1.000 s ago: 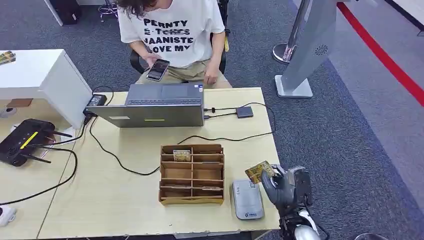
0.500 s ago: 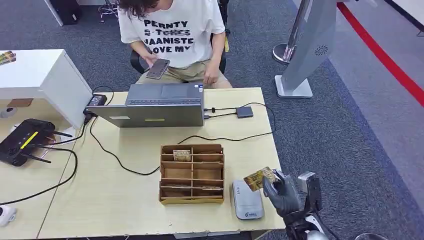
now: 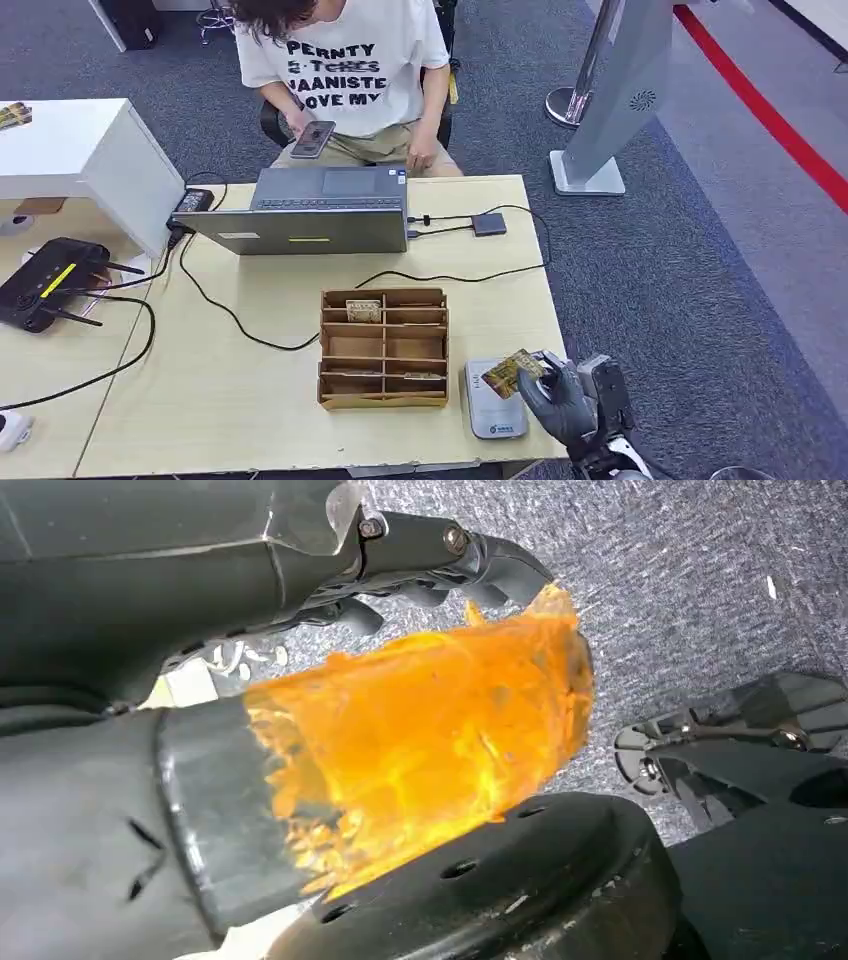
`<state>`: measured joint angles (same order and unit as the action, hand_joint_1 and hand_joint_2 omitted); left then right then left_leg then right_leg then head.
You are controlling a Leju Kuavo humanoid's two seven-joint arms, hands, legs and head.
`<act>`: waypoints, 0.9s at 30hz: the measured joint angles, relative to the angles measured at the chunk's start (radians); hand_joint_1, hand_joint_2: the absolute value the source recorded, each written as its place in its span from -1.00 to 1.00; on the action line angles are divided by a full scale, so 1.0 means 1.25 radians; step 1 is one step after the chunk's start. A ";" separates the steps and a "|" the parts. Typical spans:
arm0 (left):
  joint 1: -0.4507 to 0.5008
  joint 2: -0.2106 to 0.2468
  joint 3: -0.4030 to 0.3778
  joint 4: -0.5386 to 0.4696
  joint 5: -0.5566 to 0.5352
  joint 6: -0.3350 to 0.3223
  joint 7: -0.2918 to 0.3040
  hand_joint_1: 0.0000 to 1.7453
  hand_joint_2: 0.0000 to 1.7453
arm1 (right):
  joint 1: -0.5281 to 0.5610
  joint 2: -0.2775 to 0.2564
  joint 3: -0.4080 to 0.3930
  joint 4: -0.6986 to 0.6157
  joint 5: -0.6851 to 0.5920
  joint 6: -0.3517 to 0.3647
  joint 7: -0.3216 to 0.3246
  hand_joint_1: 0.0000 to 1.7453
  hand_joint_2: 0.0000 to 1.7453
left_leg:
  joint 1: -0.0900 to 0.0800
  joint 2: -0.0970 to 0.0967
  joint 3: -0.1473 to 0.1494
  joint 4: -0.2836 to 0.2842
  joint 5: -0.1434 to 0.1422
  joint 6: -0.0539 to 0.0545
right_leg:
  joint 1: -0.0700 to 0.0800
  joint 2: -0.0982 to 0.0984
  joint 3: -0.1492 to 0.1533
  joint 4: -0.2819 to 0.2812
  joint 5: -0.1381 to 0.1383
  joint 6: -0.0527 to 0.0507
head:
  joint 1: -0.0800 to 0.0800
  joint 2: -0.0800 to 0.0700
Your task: Pass the card to the sensor for recognition and then transmit it.
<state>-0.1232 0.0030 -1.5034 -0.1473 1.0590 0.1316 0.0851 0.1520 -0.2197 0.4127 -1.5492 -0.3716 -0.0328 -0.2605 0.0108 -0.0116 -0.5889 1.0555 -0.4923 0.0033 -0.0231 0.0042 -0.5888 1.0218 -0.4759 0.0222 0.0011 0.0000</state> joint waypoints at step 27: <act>0.000 0.000 -0.020 0.000 -0.005 -0.006 0.002 -1.00 -1.00 | -0.053 -0.005 0.050 0.120 0.053 -0.047 0.041 1.00 1.00 | 0.000 0.000 0.000 0.000 0.000 0.000 | 0.000 0.000 0.000 0.000 0.000 0.000 | 0.000 0.000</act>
<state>-0.1237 0.0031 -1.5286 -0.1472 1.0529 0.1240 0.0881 0.0855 -0.2258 0.4749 -1.3993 -0.3059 -0.0916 -0.2094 0.0108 -0.0117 -0.5887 1.0555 -0.4923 0.0033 -0.0231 0.0042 -0.5886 1.0218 -0.4759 0.0222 0.0008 0.0000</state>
